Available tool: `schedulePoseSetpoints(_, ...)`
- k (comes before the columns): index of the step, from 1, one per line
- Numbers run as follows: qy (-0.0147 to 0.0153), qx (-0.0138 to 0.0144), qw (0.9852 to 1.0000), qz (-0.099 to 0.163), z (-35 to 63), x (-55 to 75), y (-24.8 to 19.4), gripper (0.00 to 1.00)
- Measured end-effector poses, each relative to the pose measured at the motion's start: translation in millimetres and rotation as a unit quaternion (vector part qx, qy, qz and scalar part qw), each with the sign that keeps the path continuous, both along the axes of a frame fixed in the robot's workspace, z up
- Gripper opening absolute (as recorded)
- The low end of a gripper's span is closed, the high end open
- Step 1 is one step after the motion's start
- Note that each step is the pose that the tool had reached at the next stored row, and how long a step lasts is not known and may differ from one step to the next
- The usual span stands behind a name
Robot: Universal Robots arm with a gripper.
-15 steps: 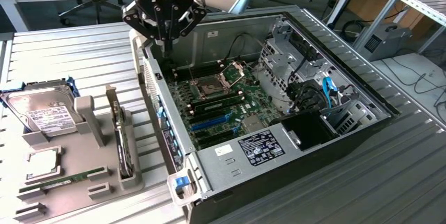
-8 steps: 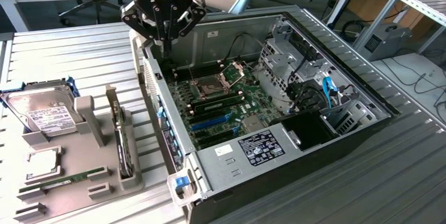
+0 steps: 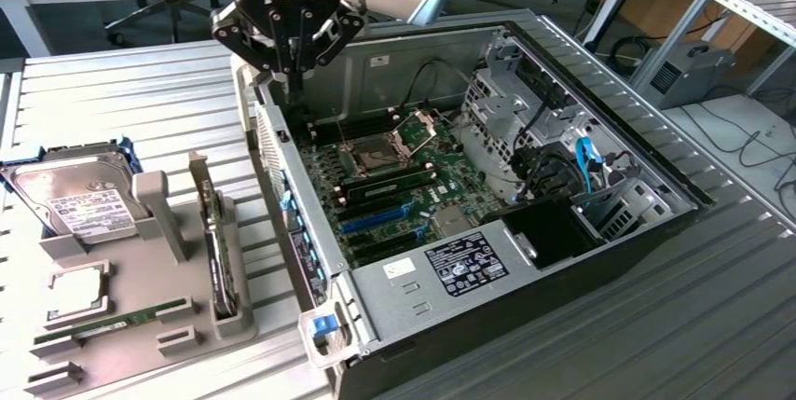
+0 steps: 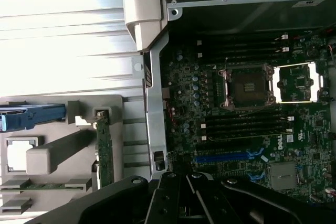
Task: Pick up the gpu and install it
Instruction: 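Reach for the gpu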
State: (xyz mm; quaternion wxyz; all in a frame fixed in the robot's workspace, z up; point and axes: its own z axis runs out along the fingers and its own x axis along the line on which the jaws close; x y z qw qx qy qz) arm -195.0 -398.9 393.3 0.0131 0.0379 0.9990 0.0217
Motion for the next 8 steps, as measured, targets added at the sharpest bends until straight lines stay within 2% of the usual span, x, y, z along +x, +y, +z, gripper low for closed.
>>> schedulePoseSetpoints(8, 0.0000, 0.0000, 1.0000, 0.000, 0.0, -2.0, 0.0, 0.11)
